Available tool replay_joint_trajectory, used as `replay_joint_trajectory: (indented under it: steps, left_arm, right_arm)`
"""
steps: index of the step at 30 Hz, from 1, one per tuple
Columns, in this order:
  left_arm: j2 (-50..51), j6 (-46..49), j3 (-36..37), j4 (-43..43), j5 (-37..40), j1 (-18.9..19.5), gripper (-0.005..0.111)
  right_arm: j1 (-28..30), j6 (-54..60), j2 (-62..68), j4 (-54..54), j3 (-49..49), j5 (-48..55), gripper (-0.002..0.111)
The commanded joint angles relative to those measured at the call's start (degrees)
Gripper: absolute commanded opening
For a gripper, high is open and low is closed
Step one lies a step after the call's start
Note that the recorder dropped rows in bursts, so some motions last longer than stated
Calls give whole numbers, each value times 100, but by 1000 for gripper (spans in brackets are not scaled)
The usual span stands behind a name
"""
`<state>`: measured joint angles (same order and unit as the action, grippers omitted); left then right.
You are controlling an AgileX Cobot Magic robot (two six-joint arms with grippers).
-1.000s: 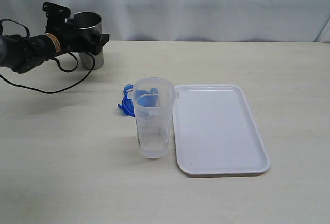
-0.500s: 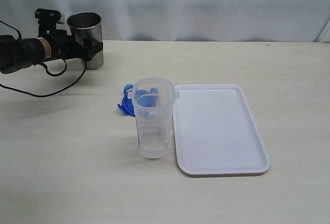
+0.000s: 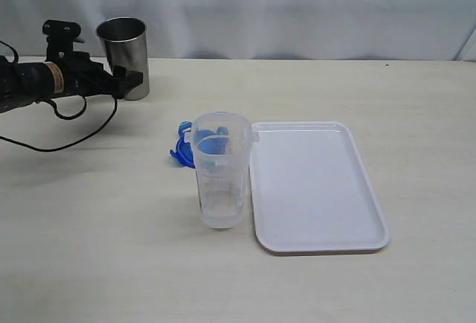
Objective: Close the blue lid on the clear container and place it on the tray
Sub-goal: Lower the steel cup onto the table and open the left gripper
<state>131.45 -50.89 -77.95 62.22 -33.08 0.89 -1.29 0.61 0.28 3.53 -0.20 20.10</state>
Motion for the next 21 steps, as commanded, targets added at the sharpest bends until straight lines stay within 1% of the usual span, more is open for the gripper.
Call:
replay_joint_trajectory:
  steps: [1,7,13,16,19,20,21]
  left_arm:
    - [-406,-40,427,4,1,69,90]
    - [-1023,-85,1116,-8,13,166,90]
    - [-1729,-916,1707,37,67,250,90]
    - [-2137,-1295,1963,503,67,250,90]
    - [-2563,-2002,2021,1409,25,250,90]
    - [-2750,-2367,2021,1845,-27,250,90]
    - [-2881,-2573,2021,2038,-29,250,90]
  right_arm:
    - [45,-19,-28,-10,20,-25,5]
    - [45,-19,-28,-10,20,-25,5]
    - [45,-19,-28,-10,20,-25,5]
    - [45,-19,-28,-10,20,-25,5]
    - [45,-19,-28,-10,20,-25,5]
    - [45,-19,-28,-10,20,-25,5]
    - [45,-19,-28,-10,20,-25,5]
